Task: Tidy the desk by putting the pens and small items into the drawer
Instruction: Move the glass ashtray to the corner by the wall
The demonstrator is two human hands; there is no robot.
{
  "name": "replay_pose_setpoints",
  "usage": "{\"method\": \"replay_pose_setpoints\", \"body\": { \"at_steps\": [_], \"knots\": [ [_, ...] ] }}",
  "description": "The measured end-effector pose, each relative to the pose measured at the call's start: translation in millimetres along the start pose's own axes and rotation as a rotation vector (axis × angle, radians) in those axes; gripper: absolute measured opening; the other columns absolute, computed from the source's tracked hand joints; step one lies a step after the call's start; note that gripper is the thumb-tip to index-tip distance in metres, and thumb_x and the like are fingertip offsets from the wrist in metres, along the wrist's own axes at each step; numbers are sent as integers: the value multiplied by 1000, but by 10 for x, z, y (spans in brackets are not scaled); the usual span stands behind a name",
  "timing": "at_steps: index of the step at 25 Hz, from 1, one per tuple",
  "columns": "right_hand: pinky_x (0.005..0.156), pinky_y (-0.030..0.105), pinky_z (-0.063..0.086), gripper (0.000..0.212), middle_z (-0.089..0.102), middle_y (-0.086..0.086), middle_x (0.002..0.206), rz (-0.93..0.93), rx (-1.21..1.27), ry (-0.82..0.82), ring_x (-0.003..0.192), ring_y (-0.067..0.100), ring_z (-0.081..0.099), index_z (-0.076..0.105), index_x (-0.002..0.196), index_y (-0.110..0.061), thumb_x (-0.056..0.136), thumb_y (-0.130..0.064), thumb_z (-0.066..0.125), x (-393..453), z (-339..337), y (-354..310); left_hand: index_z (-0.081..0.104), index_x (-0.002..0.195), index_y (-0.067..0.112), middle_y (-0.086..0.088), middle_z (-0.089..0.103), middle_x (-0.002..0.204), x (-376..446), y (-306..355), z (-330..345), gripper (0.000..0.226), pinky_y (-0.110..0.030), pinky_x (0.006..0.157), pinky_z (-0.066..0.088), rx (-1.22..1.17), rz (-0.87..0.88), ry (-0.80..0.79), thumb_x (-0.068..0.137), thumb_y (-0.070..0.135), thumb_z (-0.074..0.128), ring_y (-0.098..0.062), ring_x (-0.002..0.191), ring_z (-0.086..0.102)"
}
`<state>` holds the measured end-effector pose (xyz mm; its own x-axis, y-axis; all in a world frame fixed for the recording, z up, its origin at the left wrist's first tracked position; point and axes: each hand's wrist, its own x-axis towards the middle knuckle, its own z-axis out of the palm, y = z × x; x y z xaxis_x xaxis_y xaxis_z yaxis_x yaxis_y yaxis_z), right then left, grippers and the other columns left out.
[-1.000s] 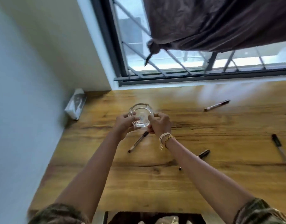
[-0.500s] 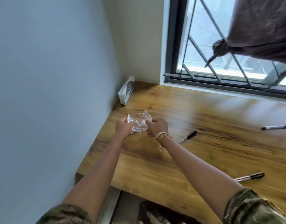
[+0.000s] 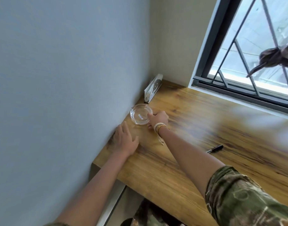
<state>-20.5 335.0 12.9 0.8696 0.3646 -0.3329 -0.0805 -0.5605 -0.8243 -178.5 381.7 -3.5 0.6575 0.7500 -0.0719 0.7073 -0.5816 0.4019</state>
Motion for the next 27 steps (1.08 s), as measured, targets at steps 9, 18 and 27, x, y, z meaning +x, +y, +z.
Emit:
{"method": "replay_pose_setpoints", "body": {
  "at_steps": [9, 18, 27],
  "knots": [
    [50, 44, 60, 30, 70, 13, 58, -27, -61, 36, 46, 23, 68, 71, 75, -2, 76, -30, 61, 53, 77, 62, -21, 150, 16, -14, -29, 156, 14, -73, 117, 104, -48, 115, -13, 223, -2, -336, 81, 81, 23, -28, 144, -27],
    [56, 32, 51, 30, 67, 5, 70, -273, -172, 44, 62, 20, 63, 64, 89, -11, 97, -35, 47, -175, -395, 379, 44, 127, 2, -23, 42, 136, -309, 116, 168, 64, -49, 108, 30, 233, 169, 126, 90, 54, 50, -39, 130, 38],
    [59, 27, 42, 24, 72, 13, 76, -313, -272, 509, 70, 29, 65, 71, 93, -8, 94, -23, 52, -671, -1787, 1264, 57, 112, 7, -13, 55, 110, -906, 1473, 683, 26, -41, 82, 50, -167, 527, 3, 87, 13, 61, -31, 97, 57]
  ]
}}
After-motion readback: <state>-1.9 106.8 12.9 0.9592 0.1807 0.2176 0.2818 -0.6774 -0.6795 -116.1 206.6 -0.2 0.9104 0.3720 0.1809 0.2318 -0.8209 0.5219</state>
